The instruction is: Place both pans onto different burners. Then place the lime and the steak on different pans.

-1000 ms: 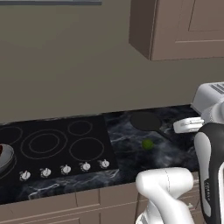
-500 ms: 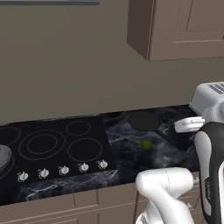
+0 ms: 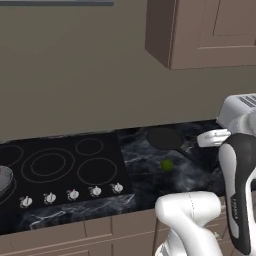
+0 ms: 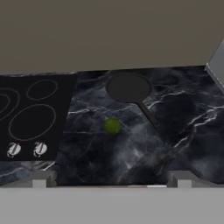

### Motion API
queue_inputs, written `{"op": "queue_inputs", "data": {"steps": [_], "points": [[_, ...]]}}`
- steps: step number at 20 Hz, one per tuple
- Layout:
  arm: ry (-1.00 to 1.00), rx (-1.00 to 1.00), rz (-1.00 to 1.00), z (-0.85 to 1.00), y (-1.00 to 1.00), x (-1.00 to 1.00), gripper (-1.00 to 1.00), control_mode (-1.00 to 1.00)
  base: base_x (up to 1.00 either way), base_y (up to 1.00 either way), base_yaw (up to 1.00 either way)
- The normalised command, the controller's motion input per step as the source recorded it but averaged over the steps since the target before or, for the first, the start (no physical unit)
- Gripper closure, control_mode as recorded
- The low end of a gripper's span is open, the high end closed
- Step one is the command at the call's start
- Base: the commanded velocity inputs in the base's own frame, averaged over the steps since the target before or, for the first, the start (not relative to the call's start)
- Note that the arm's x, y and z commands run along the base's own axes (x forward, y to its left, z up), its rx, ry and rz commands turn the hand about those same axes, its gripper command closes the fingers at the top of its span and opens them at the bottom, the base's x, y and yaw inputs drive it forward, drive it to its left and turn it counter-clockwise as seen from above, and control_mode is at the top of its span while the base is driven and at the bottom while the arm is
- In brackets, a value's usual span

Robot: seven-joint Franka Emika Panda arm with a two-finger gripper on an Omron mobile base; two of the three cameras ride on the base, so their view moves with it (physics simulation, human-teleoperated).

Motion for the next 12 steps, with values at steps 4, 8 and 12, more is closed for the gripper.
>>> {"op": "queue_inputs", "data": {"steps": [4,8,12], "points": [[0.01,-0.03,0.00,-0.18,-0.39,0.27,-1.00,-1.00,0.00,0.00,0.00],[0.00,-0.03,0.00,-0.32,-0.42,0.23,-1.00,-1.00,0.00,0.00,0.00],[0.03,-0.05,0.00,-0.36,-0.40,0.28,-1.00,-1.00,0.00,0.00,0.00]]}}
